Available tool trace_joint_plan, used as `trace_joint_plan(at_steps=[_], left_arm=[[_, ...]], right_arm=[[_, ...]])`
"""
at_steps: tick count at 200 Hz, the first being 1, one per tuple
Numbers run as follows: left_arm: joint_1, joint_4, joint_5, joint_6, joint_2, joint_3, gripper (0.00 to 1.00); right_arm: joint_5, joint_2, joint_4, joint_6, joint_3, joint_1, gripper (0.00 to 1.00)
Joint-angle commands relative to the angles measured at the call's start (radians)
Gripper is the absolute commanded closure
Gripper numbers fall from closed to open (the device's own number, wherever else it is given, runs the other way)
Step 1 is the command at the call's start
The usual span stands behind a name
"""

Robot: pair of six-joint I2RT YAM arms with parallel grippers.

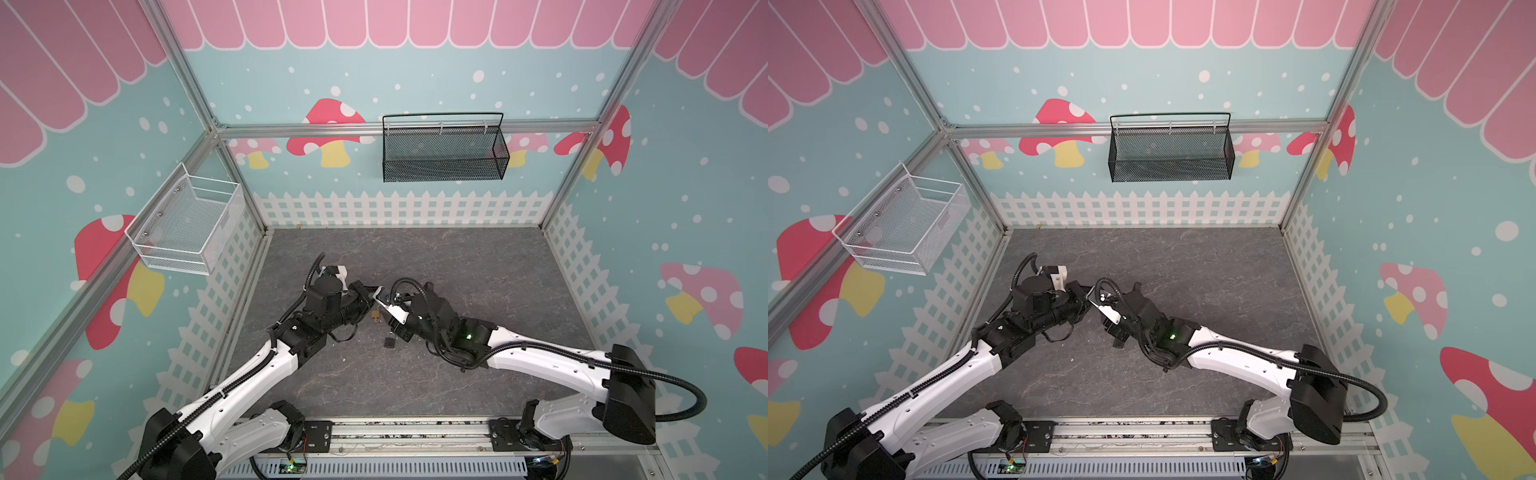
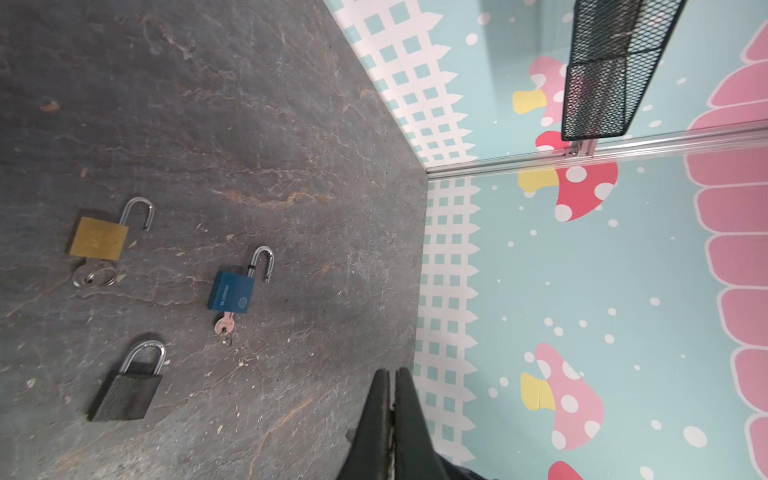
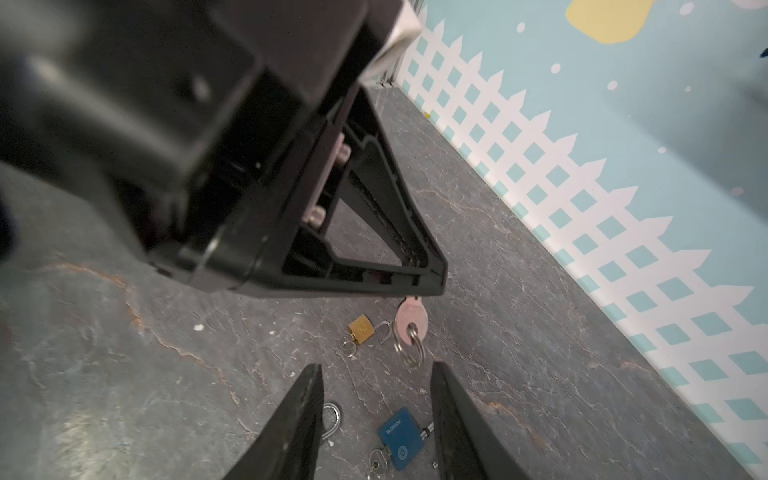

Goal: Unlock with the key

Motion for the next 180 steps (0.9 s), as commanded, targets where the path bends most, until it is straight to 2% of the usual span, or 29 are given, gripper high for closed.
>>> trace_joint_plan(at_steps=[1,28,49,68,93,108,146,160,180], left_arm=[[0.010,0.087,-0.007,0.073,-0.018,-0.011,1.00],[0.009,0.224,0.016,0.144,-0.028,-0.045,1.00],[0.009,0.301,0.040,0.218,-0.030,-0.058,1.00],[0.008,0.369,0.068,0.295,-0.025,-0.061,1.00],[0.004,0.521,0.102,0.350,-0.016,-0.094,1.00],[-0.001,0.578,0.117,0.363,-0.002,-0.098,1.00],[-0.020,0.672,0.125,0.398,0.025,-0.104,1.00],[-0.024,0.671,0.126,0.404,0.033,-0.096,1.00],[-0.031,0.668,0.132,0.415,0.046,-0.089,1.00]], right_arm=[[-0.173,-0.079,-0.055,0.079,0.003,-0.055,0.51],[-0.511,-0.123,-0.074,0.226,0.005,-0.215,0.49],[-0.726,-0.118,-0.064,0.337,0.013,-0.307,0.49],[-0.876,-0.094,-0.034,0.437,0.020,-0.379,0.49],[-1.039,-0.092,0.133,0.622,-0.029,-0.472,0.49],[-1.098,-0.080,0.215,0.692,-0.044,-0.491,0.49],[-1.136,-0.022,0.365,0.796,-0.046,-0.510,0.54],[-1.160,0.002,0.446,0.854,-0.052,-0.510,0.54],[-1.156,0.024,0.480,0.873,-0.044,-0.509,0.54]])
